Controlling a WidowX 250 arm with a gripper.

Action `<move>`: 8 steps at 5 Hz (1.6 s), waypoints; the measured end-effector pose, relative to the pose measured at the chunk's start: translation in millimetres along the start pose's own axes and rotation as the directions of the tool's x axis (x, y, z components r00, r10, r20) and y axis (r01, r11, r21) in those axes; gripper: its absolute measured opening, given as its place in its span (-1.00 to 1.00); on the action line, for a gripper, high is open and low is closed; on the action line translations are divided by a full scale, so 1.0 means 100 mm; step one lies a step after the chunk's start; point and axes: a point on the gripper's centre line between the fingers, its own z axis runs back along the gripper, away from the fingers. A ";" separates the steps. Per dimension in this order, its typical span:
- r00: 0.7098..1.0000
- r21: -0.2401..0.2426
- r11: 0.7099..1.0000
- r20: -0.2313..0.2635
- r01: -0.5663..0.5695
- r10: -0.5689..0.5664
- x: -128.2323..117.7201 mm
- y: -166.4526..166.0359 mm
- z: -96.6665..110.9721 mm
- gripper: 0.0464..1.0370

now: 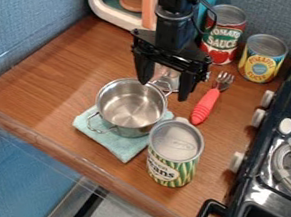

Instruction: Move silver pot from bottom of the table and place it on the left corner of the table

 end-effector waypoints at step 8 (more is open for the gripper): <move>0.985 0.022 0.999 -0.170 -0.025 0.028 -0.06 0.03 -0.64 -0.91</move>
